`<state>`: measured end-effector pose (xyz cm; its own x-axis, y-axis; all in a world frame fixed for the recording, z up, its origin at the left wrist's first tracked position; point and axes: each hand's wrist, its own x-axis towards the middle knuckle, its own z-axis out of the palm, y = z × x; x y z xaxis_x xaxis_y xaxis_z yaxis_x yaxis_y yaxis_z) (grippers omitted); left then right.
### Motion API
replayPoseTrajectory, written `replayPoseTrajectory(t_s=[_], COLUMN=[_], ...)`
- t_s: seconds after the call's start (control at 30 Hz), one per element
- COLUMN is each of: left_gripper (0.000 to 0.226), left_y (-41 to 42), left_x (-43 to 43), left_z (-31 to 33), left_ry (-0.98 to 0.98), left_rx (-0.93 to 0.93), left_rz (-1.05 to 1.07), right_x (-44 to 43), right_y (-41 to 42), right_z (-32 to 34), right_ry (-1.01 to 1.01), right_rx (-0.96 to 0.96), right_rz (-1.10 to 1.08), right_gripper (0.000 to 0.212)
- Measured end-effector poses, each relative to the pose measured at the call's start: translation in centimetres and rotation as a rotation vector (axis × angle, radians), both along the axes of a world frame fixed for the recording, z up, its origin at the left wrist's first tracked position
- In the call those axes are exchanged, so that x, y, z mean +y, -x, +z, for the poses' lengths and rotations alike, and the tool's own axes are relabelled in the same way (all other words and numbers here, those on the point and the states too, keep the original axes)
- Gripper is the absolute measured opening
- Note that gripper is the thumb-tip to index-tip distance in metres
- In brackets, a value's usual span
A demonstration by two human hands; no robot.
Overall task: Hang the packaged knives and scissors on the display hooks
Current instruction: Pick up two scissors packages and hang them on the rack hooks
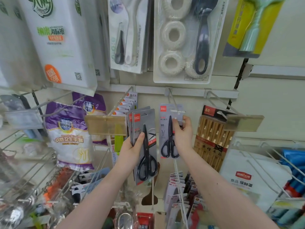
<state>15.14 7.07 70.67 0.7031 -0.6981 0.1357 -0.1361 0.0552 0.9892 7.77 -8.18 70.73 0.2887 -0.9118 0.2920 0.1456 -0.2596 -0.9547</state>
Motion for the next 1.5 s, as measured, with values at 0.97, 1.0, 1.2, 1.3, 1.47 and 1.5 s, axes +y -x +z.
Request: replayPoseTrajectory(t_s=[0.97, 1.0, 1.2, 1.3, 1.47, 1.5], left_gripper=[0.017, 0.014, 0.023, 0.017, 0.017, 0.015], left_y=[1.5, 1.5, 1.8, 1.8, 1.6, 1.5], left_x=[2.5, 2.5, 1.9, 1.5, 1.7, 1.8], left_z=[-3.2, -3.1, -2.6, -2.3, -2.2, -2.3], left_ry=[0.325, 0.317, 0.286, 0.283, 0.285, 0.277], left_rx=[0.319, 0.321, 0.247, 0.18, 0.098, 0.087], left_rz=[-0.141, -0.138, -0.051, -0.021, 0.018, 0.036], right_x=[10.4, 10.2, 9.4, 9.1, 8.2, 8.0], right_y=[4.6, 4.8, 5.6, 6.2, 6.8, 6.9], right_z=[-2.5, -2.5, -2.2, -1.6, -0.9, -0.9], right_ry=[0.017, -0.003, 0.041, 0.059, 0.103, 0.107], right_rx=[0.043, 0.027, -0.005, -0.038, -0.054, -0.048], right_rz=[0.156, 0.153, 0.101, 0.072, 0.002, -0.001], right_gripper=[0.019, 0.017, 0.02, 0.023, 0.028, 0.028])
